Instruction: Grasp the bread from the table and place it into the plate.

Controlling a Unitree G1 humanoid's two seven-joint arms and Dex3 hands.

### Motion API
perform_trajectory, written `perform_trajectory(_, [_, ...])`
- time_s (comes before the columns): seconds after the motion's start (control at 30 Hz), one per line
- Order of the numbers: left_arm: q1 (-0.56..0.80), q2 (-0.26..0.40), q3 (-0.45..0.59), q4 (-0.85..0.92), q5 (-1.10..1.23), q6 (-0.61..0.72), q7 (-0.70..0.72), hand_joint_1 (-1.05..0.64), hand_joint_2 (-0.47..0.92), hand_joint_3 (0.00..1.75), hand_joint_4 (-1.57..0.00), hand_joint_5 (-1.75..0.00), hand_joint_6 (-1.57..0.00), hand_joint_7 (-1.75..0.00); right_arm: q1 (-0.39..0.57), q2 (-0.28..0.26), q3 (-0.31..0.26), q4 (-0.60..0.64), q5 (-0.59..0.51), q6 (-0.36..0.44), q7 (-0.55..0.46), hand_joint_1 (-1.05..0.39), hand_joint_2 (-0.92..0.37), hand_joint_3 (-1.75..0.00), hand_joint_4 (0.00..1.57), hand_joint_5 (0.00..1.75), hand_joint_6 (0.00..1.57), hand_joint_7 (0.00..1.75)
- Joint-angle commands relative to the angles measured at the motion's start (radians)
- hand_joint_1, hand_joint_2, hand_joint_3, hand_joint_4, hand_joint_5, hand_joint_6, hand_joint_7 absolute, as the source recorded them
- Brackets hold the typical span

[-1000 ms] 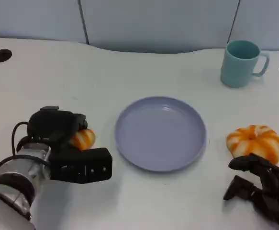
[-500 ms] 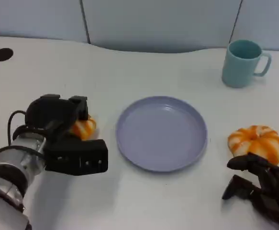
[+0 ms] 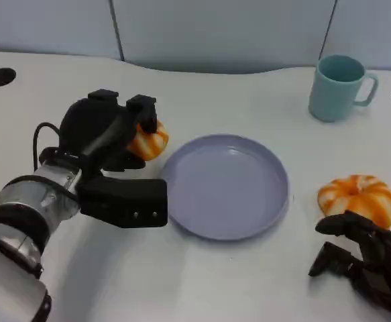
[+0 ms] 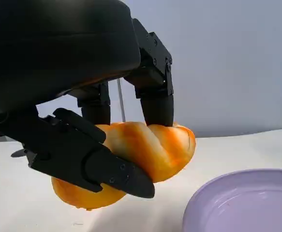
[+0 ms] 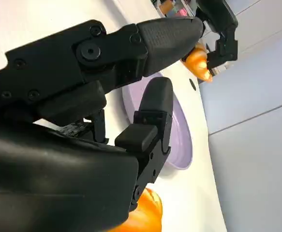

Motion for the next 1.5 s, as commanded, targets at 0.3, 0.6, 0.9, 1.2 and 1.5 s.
perform_trajectory(0.3, [-0.062,-0.109,-0.021,-0.026,0.013,-0.132,0.077,-0.11,0.5,1.04,-0.9,-1.75,-0.68,-1.75,0.024,0.006,0.009,-0.006,-0.011,-0.009,-0.029,-0.47,-0.92,-0.17,0.65,1.41,0.68,0.95])
perform_trajectory(0.6, [-0.065,-0.11,-0.023,-0.02,0.013,-0.135,0.082,-0.11,0.5,1.05,-0.9,-1.75,-0.68,-1.75,0.025,0.006,0.01,-0.009,-0.011,-0.008,-0.03,-0.47,-0.92,-0.17,0.65,1.41,0.68,0.95])
perform_trajectory(0.9, [-0.087,-0.196,-0.051,-0.012,0.008,-0.168,-0.067,-0.19,0.59,0.93,-0.92,-1.75,-0.73,-1.75,0.027,0.008,0.007,-0.018,0.002,0.019,-0.026,-0.47,-0.92,-0.15,0.63,1.41,0.66,0.96])
perform_trajectory(1.2, [-0.073,-0.205,-0.049,0.005,-0.002,-0.167,-0.108,-0.19,0.59,0.97,-0.91,-1.75,-0.71,-1.75,0.035,0.011,0.011,-0.033,-0.005,0.019,-0.032,-0.47,-0.92,-0.16,0.63,1.41,0.66,0.96])
perform_trajectory(1.5, [-0.073,-0.206,-0.046,0.007,-0.008,-0.161,-0.132,-0.19,0.57,0.99,-0.88,-1.75,-0.7,-1.75,0.038,0.014,0.012,-0.039,-0.003,0.019,-0.033,-0.48,-0.92,-0.16,0.63,1.41,0.66,0.96])
